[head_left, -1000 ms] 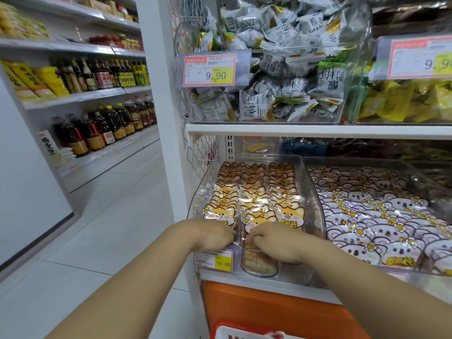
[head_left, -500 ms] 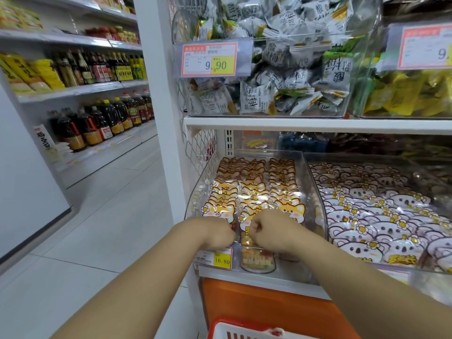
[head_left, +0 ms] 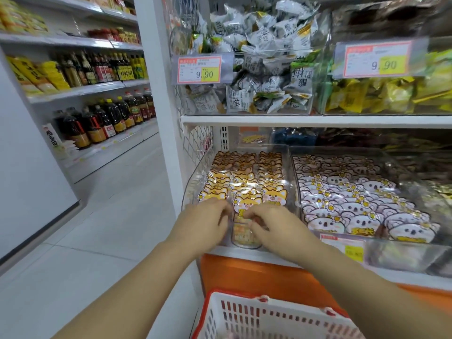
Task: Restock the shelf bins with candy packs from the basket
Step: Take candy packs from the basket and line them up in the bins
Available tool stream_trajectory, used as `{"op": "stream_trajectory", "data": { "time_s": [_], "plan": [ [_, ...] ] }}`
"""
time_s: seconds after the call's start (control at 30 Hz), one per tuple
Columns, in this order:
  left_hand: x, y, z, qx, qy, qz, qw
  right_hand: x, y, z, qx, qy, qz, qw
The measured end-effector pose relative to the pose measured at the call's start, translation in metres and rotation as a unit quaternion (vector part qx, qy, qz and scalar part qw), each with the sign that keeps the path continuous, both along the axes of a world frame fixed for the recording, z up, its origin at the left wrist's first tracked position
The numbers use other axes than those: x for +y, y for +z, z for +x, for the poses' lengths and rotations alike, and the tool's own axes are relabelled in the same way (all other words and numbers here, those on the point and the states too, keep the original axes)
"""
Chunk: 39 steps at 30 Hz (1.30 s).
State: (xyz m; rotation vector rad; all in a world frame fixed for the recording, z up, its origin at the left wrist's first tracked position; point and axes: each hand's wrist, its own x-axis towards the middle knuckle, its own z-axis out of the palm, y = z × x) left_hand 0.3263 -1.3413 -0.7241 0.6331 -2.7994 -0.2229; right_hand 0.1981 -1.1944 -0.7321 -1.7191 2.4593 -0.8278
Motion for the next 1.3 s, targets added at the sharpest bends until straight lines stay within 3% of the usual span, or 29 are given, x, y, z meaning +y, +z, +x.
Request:
{"op": "stream_trajectory", "data": {
  "time_s": [0.07,0.13,0.23,0.37,0.43,0.57,0.73,0.8,0.87,0.97,1.0,1.17,1.3],
  "plan": [
    [0.037,-0.009,0.014,0.108,-0.057,-0.002,0.993,0.026,-0.01,0.019,0.017,0.03,-0.098,0.995],
    [0.065,-0.034,0.023,0.123,-0.1,0.009,0.987,0.053,-0.035,0.03,0.014,0.039,-0.136,0.99],
    [0.092,-0.097,0.03,0.062,-0.094,0.046,0.993,0.094,-0.091,0.041,-0.06,-0.003,-0.067,0.996],
    [0.117,-0.196,0.046,-0.033,-0.015,0.183,0.983,0.138,-0.176,0.039,-0.201,-0.108,0.071,0.971],
    [0.124,-0.24,0.055,-0.115,-0.001,0.208,0.971,0.157,-0.224,0.031,-0.275,-0.136,0.173,0.936],
    [0.132,-0.303,0.07,-0.316,-0.015,0.267,0.91,0.187,-0.309,0.028,-0.44,-0.21,0.323,0.811],
    [0.151,-0.361,0.08,-0.45,-0.05,0.269,0.85,0.193,-0.364,0.067,-0.556,-0.306,0.369,0.679],
    [0.159,-0.381,0.089,-0.48,-0.067,0.276,0.83,0.19,-0.381,0.079,-0.564,-0.331,0.37,0.66],
    [0.164,-0.388,0.099,-0.497,-0.071,0.277,0.819,0.191,-0.388,0.085,-0.54,-0.368,0.348,0.672],
    [0.168,-0.395,0.104,-0.494,-0.077,0.278,0.82,0.191,-0.398,0.093,-0.627,-0.42,0.275,0.596],
    [0.169,-0.394,0.103,-0.489,-0.083,0.285,0.82,0.188,-0.398,0.097,-0.641,-0.407,0.279,0.589],
    [0.176,-0.394,0.097,-0.444,-0.041,0.343,0.827,0.181,-0.404,0.114,-0.555,-0.306,0.365,0.682],
    [0.17,-0.379,0.078,-0.372,-0.017,0.321,0.871,0.19,-0.389,0.099,-0.567,-0.33,0.274,0.703]
  ]
}}
